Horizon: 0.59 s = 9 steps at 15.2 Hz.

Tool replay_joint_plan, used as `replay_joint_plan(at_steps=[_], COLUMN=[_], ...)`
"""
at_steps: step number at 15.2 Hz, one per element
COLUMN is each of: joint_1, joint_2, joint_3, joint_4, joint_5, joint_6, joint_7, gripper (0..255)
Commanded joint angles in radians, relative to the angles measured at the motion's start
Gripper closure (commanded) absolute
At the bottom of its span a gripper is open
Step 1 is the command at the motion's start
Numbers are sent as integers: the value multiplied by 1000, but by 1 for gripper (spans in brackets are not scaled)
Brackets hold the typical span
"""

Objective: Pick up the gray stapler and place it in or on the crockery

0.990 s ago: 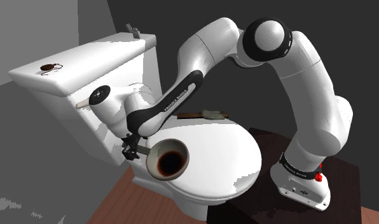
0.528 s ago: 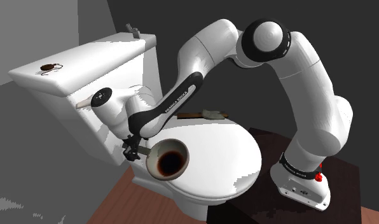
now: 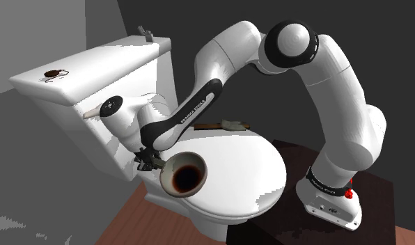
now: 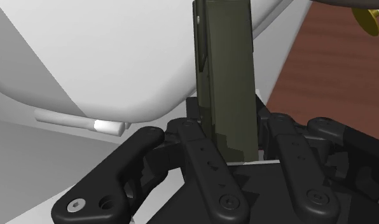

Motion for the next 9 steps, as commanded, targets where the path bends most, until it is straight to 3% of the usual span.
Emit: replay_joint_plan(at_steps=[1, 9], joint_1=[0, -17], joint_2=[0, -43], joint_3=[0, 30], joint_4=[0, 13], joint_5=[0, 37], joint_6=[0, -44], joint_7=[0, -27], gripper=[255, 255])
